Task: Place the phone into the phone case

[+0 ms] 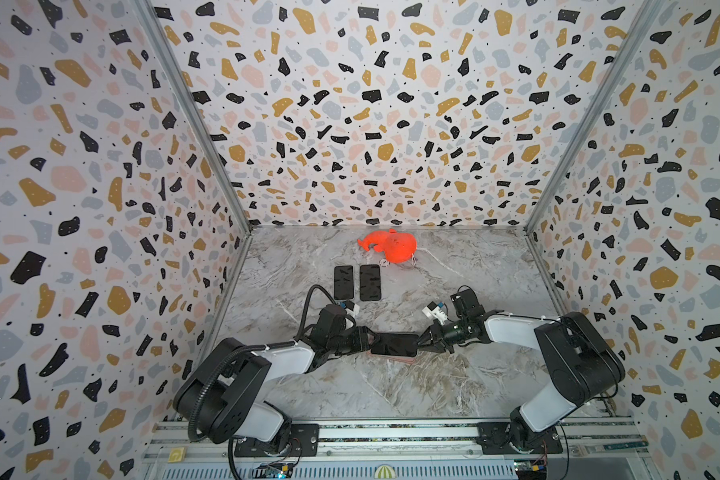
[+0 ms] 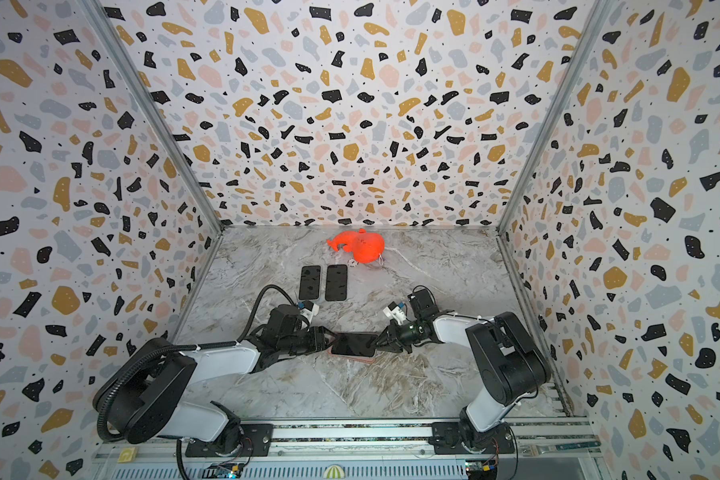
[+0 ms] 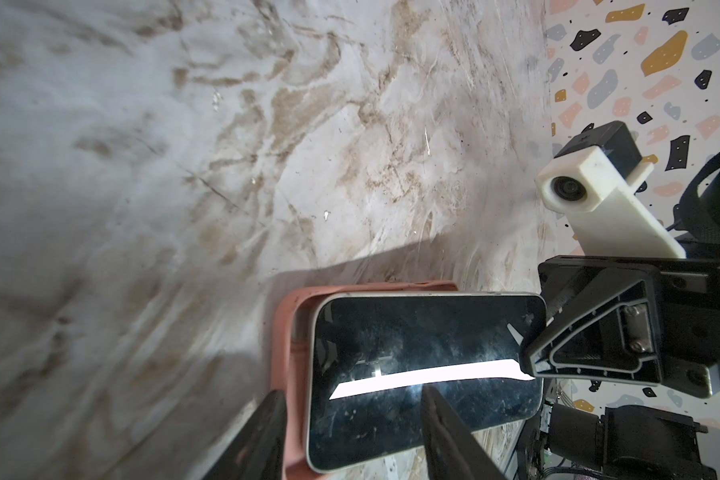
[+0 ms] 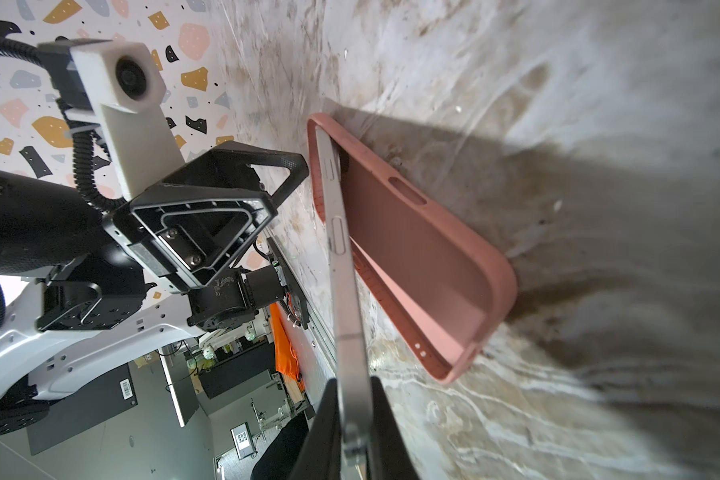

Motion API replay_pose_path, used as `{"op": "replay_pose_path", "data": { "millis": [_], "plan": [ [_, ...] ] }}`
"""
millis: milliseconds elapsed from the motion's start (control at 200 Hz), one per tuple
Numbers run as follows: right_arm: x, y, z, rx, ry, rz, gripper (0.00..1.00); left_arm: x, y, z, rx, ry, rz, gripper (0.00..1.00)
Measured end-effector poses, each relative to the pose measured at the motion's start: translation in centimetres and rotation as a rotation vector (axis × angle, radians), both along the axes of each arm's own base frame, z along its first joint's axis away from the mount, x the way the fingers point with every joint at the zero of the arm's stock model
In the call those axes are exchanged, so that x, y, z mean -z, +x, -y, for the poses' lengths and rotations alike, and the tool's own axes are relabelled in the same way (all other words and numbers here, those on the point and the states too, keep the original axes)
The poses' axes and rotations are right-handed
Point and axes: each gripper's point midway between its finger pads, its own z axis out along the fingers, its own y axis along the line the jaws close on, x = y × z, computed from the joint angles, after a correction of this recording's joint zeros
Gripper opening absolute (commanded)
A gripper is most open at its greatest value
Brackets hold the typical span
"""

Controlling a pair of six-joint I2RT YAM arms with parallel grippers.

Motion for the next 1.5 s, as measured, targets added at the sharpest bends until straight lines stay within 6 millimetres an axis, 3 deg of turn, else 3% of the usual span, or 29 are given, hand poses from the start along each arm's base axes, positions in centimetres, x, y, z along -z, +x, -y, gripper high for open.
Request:
{"op": "replay_pose_path", "data": {
  "millis": [1367,1502],
  "plan": [
    [1.5,0.1,-1.0,0.003,-0.033,0.018,0.00,0.2,-0.1,-0.2,-0.025,-0.028,-0.007,0.54],
    [1.7,0.1,-1.0,0.000,-0.047,0.034,0.09,0.1,-0.2,-0.3,-0.026,-0.028,-0.005,0.54]
  ]
}}
